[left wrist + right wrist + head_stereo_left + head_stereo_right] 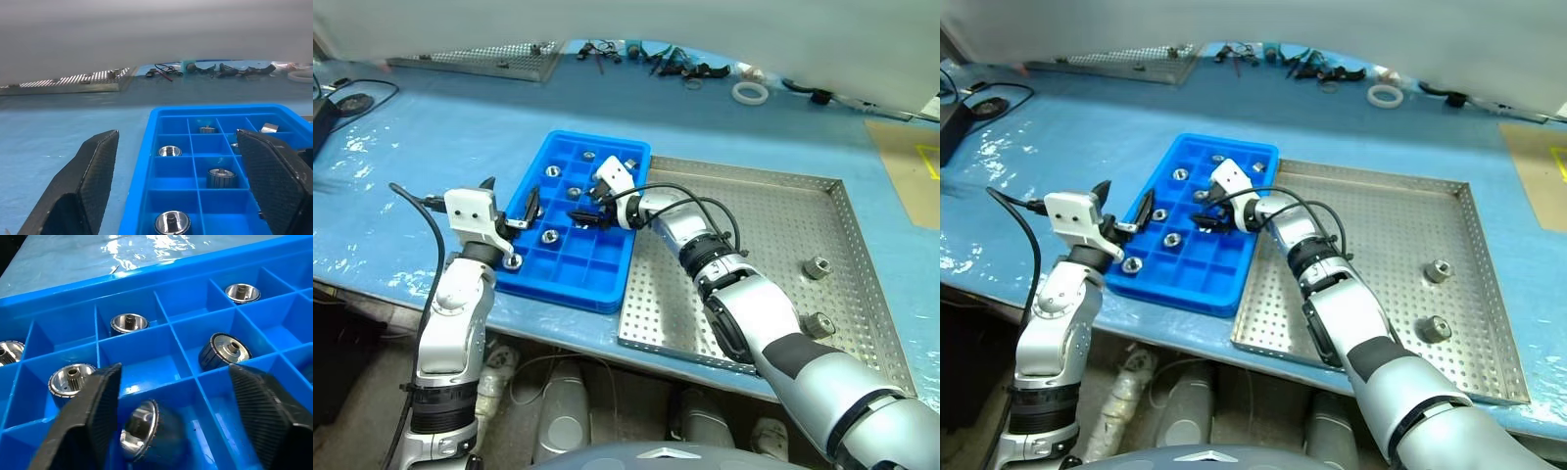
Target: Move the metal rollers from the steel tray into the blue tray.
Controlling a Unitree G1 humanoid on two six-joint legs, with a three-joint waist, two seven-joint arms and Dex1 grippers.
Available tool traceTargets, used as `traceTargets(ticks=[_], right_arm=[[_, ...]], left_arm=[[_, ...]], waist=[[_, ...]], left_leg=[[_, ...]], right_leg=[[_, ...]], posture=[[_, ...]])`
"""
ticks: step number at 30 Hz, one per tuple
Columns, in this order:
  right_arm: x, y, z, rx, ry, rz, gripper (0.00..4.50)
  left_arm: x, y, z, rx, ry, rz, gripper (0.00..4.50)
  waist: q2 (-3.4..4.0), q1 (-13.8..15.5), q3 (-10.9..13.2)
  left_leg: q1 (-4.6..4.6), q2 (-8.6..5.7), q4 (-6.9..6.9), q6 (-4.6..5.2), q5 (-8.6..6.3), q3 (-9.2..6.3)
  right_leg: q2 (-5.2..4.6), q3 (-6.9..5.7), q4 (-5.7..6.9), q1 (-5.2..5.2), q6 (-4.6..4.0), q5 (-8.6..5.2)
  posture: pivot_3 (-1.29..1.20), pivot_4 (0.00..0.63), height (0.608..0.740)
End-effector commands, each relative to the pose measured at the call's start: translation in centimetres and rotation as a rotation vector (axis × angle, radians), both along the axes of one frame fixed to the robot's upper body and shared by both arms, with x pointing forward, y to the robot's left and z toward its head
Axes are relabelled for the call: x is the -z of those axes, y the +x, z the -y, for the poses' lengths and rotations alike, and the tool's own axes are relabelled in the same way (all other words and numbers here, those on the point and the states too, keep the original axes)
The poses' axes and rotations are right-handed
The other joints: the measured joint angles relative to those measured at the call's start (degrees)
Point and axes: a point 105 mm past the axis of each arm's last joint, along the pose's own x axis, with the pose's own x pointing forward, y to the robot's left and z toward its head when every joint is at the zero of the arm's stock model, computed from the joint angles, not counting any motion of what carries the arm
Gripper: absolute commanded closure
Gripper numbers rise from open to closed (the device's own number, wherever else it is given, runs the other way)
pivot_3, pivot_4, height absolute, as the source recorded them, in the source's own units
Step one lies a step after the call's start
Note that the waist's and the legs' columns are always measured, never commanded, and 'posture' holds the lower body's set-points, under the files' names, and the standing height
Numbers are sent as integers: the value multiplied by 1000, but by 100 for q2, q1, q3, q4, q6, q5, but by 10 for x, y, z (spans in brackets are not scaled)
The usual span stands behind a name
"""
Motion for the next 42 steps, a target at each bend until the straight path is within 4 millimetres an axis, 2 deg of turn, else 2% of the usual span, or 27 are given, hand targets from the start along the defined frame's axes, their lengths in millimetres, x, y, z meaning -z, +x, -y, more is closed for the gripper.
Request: traceTargets(ticks=[1,5,9,13,17,23,31,36,40,42], right_arm=[[-23,9,17,38,71,60,530],[-30,14,49,95,106,89,530],[-33,11,95,175,101,135,530],[-37,2,138,269,59,163,530],[-32,-1,186,468,6,162,530],[-21,-14,232,670,-30,107,530],[-1,-42,278,845,-72,-3,530],[7,-59,292,898,-67,-48,530],[24,-65,293,923,-30,-128,530],[31,-65,293,930,-36,-149,909]], left_arm=[[-14,6,15,101,-8,46,470],[-19,19,37,234,-12,52,470],[-20,25,68,424,16,58,470],[-22,27,94,588,13,64,470],[-26,32,115,686,18,78,470],[-23,34,138,778,1,73,470],[-16,33,154,841,-8,62,470],[-15,32,162,871,-6,62,470],[-15,32,164,878,-5,64,470],[-15,32,165,879,0,65,470]], waist=[[3,33,2],[3,38,2],[3,-84,2],[2,-344,2],[2,-612,1],[2,-941,1],[2,-1083,1],[2,-1108,1],[1,-1131,1],[1,-1147,1]], left_leg=[[-1,0,0,0,0,0],[-3,-2,6,-1,1,0],[-1,-3,15,-7,5,3],[-1,-4,15,-28,19,8],[10,-4,14,-33,23,13],[25,-6,13,-30,22,25],[30,-8,16,0,5,35],[42,-9,16,4,2,49],[73,-9,10,10,-2,78],[91,-10,10,16,-6,101]], right_leg=[[-1,-1,2,1,0,0],[-1,1,3,5,0,1],[0,5,3,7,0,2],[3,8,0,6,1,3],[3,15,1,9,1,3],[3,27,0,17,2,3],[1,33,-7,22,1,3],[1,46,-9,25,2,3],[2,74,-9,32,4,1],[2,98,-9,33,17,-4]], posture=[[380,150,740],[290,150,740],[144,150,740],[52,150,740],[-32,150,740],[-144,150,740],[-215,150,740],[-242,150,740],[-253,150,740],[-250,150,740]])
